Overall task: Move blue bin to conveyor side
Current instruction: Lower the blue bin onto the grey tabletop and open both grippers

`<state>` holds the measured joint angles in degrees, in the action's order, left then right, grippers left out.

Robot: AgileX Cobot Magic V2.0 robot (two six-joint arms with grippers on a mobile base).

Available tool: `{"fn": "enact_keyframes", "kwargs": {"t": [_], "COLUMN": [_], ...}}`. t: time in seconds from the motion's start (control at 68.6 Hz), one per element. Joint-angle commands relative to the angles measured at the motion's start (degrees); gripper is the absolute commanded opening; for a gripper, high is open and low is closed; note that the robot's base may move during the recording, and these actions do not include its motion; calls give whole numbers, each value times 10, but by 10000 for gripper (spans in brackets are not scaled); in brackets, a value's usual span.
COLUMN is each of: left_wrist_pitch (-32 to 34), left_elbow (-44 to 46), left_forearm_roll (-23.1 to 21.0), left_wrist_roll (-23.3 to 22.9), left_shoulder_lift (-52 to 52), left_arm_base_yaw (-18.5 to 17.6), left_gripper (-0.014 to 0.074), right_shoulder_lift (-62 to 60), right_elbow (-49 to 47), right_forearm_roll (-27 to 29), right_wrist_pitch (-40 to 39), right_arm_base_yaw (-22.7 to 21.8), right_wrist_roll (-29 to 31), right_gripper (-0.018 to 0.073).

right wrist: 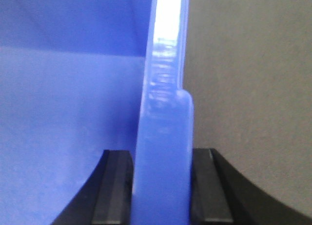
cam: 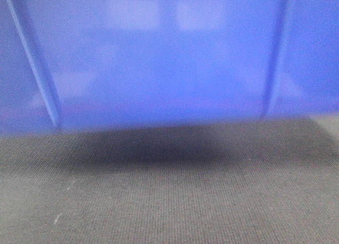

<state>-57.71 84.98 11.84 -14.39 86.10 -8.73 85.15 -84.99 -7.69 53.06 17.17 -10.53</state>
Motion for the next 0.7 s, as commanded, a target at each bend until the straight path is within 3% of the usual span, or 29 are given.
{"fn": "enact_keyframes", "kwargs": {"t": [0.0,0.102,0.19,0.262,0.394,0.437,0.569,0.685], "left_wrist_pitch": [47,48,47,44,42,38,29,27], "left_elbow": [11,11,11,11,11,11,11,8], "left_forearm_roll": [3,3,3,3,-1,-2,-2,-2], "left_wrist_roll": [6,6,6,6,6,6,6,18], "left_shoulder_lift": [18,45,55,57,50,43,5,-52], "left_arm_base_yaw": [1,1,1,1,1,1,1,1], "left_gripper": [-16,27,143,288,568,621,594,589], "right_shoulder_lift": [25,55,65,66,60,54,22,-24], "right_elbow": [-13,-13,-13,-13,-13,-13,-13,-13], "right_forearm_roll": [-7,-7,-7,-7,-7,-7,-7,-7], "right_wrist_pitch": [-58,-58,-57,-57,-59,-59,-49,-35], "right_arm_base_yaw": [-1,-1,-1,-1,-1,-1,-1,-1], "right_wrist_roll": [10,10,10,10,10,10,10,10], "right_gripper": [-78,-69,26,193,581,568,536,423]}}
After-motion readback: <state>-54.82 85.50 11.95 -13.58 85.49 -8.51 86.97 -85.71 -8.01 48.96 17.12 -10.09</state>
